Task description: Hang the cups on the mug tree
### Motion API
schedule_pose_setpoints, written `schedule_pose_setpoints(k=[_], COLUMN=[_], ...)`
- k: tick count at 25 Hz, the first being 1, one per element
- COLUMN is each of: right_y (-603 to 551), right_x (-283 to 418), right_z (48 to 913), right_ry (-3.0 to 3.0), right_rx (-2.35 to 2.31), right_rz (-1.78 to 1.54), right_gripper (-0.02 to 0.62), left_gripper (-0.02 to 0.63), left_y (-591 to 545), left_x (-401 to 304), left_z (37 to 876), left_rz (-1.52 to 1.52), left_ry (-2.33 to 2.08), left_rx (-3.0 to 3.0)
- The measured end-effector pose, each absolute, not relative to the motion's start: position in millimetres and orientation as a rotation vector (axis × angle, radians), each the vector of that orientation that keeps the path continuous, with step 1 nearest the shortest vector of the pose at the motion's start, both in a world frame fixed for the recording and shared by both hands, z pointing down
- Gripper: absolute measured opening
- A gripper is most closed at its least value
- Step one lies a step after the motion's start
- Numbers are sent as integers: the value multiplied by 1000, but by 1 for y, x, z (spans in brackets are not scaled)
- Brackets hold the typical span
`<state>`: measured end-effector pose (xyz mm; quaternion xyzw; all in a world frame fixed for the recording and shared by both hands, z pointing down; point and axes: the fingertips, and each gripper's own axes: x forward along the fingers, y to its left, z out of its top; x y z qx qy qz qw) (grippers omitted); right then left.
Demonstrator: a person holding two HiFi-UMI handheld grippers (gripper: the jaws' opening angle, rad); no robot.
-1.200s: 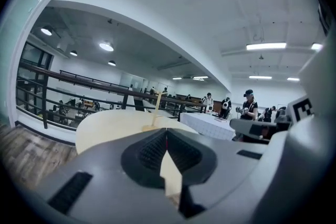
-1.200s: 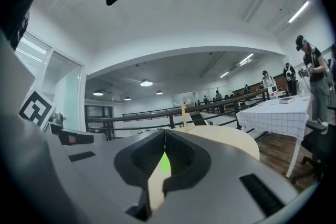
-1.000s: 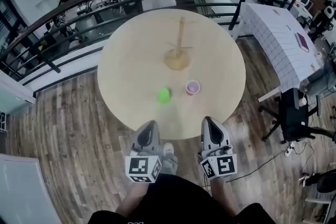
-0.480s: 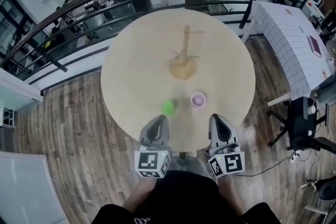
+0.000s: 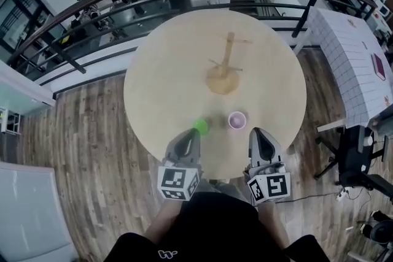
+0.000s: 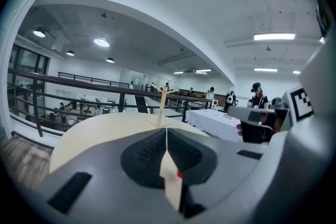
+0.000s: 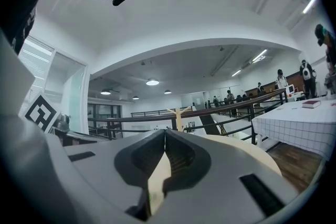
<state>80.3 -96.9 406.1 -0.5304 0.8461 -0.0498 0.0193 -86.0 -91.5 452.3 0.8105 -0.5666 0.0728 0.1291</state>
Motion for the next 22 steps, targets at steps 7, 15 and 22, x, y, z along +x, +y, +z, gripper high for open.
schedule_pose_setpoints(k=[7, 15, 22], right_y=[-101, -94, -87], right_x=[76, 82, 83], right_z=[413, 427, 438], right_ry=[2649, 2654, 2657], right_rx=[-1615, -1592, -1599], right_rz=[-192, -267, -319], right_gripper=[9, 9, 10], left_gripper=[44, 255, 278], left_y=[-108, -117, -133], left_x=[-82, -57, -58], left_z=[475, 528, 578], left_rz=[496, 963, 1229], left_ry=[-1437, -1021, -859], left_rx=[2456, 2481, 2374])
